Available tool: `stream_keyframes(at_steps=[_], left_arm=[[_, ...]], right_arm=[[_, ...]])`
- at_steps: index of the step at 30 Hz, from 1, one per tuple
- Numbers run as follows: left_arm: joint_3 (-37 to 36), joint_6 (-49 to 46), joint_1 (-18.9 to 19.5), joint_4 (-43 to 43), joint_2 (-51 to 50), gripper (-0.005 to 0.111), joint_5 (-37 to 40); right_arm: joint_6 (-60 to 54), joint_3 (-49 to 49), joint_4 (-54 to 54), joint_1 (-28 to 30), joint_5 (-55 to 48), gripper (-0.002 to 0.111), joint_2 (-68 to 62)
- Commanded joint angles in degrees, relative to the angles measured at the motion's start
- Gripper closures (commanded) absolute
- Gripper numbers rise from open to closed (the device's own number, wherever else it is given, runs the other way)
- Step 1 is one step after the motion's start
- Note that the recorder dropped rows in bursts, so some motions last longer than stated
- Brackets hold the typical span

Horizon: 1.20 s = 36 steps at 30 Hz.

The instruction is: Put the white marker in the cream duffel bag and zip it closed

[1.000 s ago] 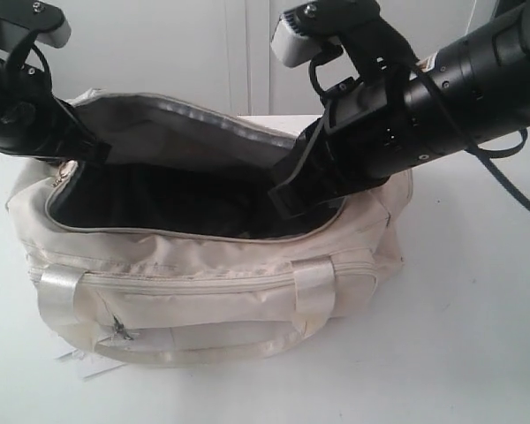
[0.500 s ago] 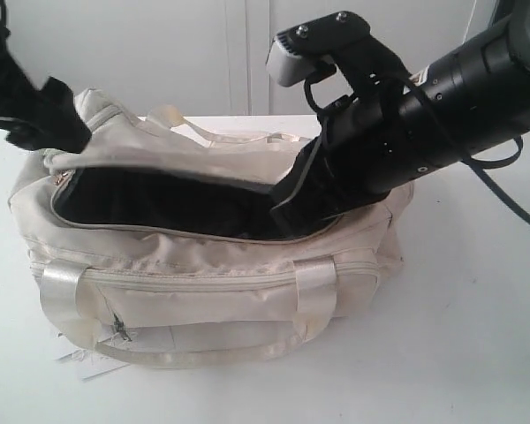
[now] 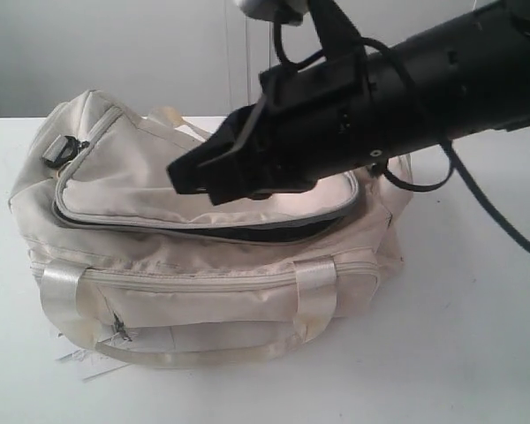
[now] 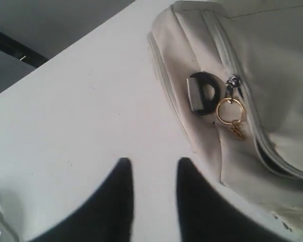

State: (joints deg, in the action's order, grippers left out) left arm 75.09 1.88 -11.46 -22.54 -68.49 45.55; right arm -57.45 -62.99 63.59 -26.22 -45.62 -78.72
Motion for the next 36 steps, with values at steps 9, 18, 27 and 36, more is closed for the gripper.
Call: stream_keyframes(at_steps=[9, 18, 27, 36], left_arm=[[-3.8, 3.9, 14.0, 11.7, -4.9, 0.107, -10.9], [-3.8, 6.9, 23.9, 23.8, -10.4, 0.107, -13.7], [-3.8, -7.4, 25.4, 34.5, -14.3, 0.107, -9.3], [-3.8, -12.1, 31.4, 42.7, -16.5, 0.106, -9.0]], right_arm=[[-2.2, -11.2, -0.1, -10.2, 7.5, 0.108, -11.7], [15.8, -24.2, -22.5, -14.6, 11.1, 0.108, -21.1], [27.7, -38.7, -41.2, -18.9, 10.6, 0.102, -31.7], [29.3, -46.3, -49.4, -19.4, 13.0, 0.078, -39.4]])
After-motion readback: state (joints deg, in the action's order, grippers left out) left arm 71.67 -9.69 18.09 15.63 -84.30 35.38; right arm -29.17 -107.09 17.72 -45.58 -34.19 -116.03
